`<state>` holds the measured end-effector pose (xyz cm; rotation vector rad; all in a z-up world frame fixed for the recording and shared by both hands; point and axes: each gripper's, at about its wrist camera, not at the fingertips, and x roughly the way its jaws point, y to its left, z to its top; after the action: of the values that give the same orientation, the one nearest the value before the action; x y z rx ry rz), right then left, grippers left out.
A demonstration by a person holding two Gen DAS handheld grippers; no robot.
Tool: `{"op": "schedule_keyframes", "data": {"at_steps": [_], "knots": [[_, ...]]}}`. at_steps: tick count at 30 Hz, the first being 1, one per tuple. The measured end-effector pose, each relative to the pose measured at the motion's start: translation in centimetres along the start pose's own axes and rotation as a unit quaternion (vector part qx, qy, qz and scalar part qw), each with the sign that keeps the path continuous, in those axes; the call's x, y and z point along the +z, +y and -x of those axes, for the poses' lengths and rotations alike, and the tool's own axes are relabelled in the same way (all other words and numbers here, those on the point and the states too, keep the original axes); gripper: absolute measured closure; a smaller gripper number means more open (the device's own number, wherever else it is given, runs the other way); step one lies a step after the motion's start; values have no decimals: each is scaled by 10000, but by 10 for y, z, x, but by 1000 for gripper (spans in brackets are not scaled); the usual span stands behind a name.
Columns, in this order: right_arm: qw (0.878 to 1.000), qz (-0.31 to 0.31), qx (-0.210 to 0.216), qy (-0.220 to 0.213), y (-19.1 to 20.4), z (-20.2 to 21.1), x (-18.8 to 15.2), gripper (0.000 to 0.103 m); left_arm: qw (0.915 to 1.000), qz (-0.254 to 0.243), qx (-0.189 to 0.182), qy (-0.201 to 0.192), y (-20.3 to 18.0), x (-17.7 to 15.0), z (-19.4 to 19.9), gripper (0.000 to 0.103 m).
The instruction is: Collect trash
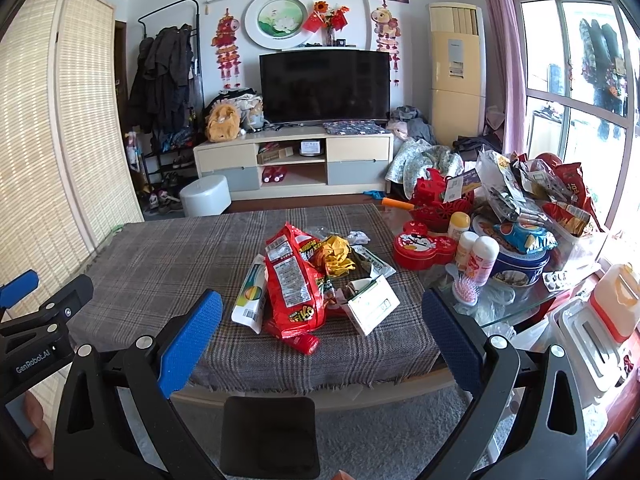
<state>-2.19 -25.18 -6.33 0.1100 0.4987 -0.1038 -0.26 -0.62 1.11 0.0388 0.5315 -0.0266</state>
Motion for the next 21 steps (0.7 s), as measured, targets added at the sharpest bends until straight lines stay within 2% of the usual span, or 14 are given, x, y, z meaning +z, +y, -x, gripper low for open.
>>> {"op": "schedule_keyframes", "data": {"at_steps": [21], "knots": [[10000,-7,-1,4,-1,0,0,3,10000,6,-8,-7,1,-1,0,8]]}}
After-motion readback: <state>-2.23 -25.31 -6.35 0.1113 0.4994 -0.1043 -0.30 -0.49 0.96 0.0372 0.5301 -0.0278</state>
